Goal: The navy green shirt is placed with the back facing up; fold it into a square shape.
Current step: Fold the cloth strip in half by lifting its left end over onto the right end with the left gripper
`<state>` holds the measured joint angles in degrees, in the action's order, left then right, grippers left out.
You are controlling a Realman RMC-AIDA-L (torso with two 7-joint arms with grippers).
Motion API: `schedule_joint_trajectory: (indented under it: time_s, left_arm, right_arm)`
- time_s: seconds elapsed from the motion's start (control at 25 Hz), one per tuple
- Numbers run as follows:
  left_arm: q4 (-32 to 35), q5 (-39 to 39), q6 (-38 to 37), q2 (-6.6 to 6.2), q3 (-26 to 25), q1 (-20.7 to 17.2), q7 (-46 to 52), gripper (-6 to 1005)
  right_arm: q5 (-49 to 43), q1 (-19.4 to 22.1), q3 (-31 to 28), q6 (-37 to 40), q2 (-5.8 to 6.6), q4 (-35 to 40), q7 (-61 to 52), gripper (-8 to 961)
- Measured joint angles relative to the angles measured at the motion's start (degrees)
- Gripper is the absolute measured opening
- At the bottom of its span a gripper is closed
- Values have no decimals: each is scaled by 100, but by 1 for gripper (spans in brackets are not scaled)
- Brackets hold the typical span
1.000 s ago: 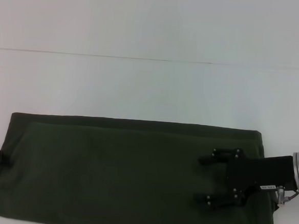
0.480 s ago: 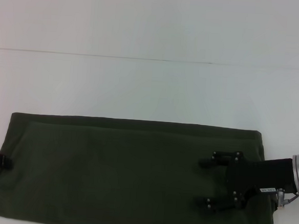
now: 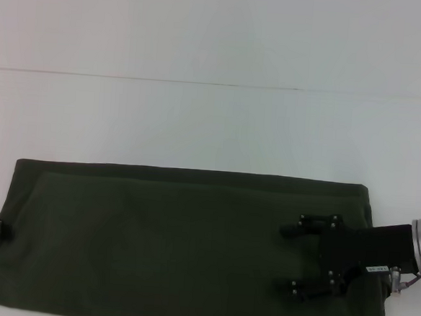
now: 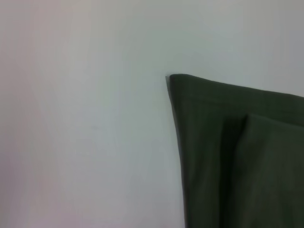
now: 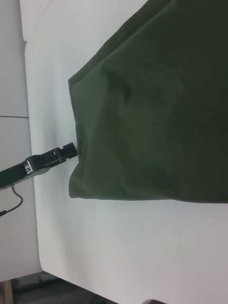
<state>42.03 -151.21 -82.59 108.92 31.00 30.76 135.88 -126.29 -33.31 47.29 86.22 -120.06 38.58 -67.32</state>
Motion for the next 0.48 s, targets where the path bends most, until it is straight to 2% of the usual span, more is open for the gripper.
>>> schedule_joint_trajectory:
  time_s: [0.48]
  left_arm:
    - [-154,-18,-59,-3,-7,69,-11,687]
  right_arm:
    - [-10,0,12,-13,0,0,0,917]
